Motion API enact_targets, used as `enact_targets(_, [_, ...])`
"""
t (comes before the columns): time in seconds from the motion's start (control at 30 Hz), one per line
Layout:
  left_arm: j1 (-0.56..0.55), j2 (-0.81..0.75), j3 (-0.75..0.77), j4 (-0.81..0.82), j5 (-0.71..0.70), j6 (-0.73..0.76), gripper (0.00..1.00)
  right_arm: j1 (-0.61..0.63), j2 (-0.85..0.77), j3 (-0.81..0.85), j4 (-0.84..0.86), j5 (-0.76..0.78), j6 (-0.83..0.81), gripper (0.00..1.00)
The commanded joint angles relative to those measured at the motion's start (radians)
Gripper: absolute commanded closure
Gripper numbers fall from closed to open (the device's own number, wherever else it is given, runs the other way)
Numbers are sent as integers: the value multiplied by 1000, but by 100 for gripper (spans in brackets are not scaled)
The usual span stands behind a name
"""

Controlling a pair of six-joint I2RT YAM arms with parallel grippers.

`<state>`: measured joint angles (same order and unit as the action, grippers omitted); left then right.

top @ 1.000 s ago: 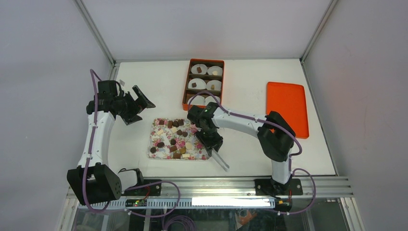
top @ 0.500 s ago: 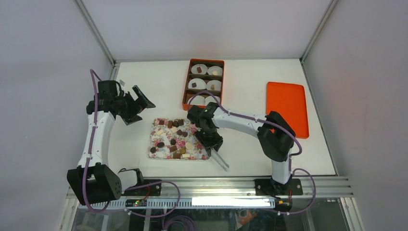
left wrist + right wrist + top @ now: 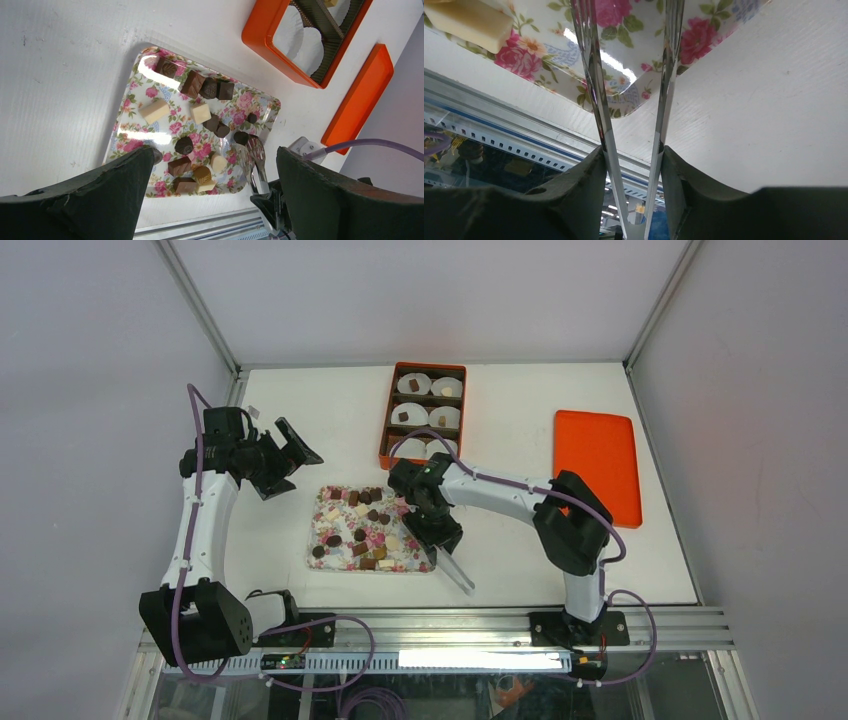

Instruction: Pack the chocolate

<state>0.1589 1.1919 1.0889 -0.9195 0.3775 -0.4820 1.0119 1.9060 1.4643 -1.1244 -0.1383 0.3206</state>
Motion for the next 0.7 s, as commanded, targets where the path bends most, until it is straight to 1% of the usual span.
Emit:
enact_targets(0.0, [10, -16, 2, 27, 26, -4, 1, 2, 11, 48, 18, -7, -3, 56])
enact_targets(0.33, [10, -17, 12, 21, 23, -3, 1, 2, 43, 79, 21, -4, -15, 56])
enact_targets(0.43, [10, -19, 10, 21, 21, -2, 1, 2, 38, 77, 20, -1, -16, 59])
enact_targets(0.53, [11, -17, 7, 21, 23, -1, 1, 2, 28, 77, 13, 3, -14, 70])
enact_targets(0.63, [10, -18, 5, 21, 22, 0, 1, 3, 13, 92, -8, 10, -15, 84])
enact_targets(0.67, [10, -18, 4, 21, 21, 0, 1, 2, 6, 99, -16, 13, -15, 86])
